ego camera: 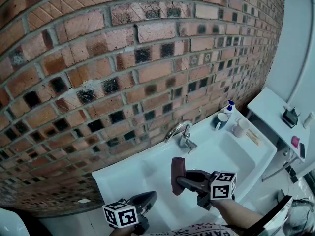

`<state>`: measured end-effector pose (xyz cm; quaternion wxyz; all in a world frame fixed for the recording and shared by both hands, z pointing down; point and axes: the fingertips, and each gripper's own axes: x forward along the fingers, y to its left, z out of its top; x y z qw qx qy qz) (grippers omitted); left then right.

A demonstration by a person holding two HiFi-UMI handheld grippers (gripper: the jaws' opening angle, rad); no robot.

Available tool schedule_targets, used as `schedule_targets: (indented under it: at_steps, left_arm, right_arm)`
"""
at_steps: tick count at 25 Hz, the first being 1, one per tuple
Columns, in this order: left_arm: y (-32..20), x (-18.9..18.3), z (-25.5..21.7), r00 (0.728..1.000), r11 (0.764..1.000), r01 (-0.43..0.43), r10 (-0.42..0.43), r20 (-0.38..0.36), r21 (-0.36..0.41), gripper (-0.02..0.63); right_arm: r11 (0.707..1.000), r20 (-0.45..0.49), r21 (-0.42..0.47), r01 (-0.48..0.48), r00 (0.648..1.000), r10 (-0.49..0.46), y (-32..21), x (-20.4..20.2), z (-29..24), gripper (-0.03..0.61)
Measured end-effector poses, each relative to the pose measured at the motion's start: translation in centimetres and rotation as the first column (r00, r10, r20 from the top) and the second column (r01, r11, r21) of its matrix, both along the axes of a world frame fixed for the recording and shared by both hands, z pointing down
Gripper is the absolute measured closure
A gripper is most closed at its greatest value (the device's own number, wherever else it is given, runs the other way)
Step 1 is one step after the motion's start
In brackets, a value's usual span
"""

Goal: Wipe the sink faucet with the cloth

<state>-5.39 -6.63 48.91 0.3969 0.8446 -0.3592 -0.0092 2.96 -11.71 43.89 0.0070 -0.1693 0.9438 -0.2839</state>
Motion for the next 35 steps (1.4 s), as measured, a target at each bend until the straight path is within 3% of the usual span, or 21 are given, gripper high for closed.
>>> schedule_targets:
  at_steps: [6, 12, 18, 29, 35]
  left_arm:
    - [0.2, -0.5, 0.2, 1.0, 1.0, 0.002, -0.002, 0.004, -0.003, 0.609]
    - [0.1, -0.8, 0.6, 1.0, 1.0, 0.005, -0.005, 0.006, -0.014, 0.609]
    - [-0.1, -1.3, 0.9, 1.0, 1.0, 0.016, -0.016, 0.003, -0.02, 0.609]
    - [-0.4, -1.7, 1.7, 1.0, 0.999, 0.025, -0.025, -0.01, -0.033, 0.609]
    - [-0.4, -1.9, 1.8, 1.0, 0.999, 0.026, -0.027, -0.007, -0.035, 0.609]
  right_arm:
    - [0.982, -0.061, 0.186, 0.016, 0.998, -0.005, -3.3, -1.9, -4.5, 0.486]
    - [0.968, -0.052, 0.25, 0.012, 0.999, 0.002, -5.9, -4.1, -7.1, 0.486]
    - [0.974, -0.075, 0.228, -0.011, 0.997, 0.028, -8.6, -5.5, -6.3, 0.486]
    - [0.992, -0.11, 0.097, -0.076, 0.99, 0.087, -11.1, -4.7, -3.0, 0.486]
    - [0.991, -0.127, 0.105, -0.078, 0.988, 0.091, -11.4, -4.7, -3.1, 0.486]
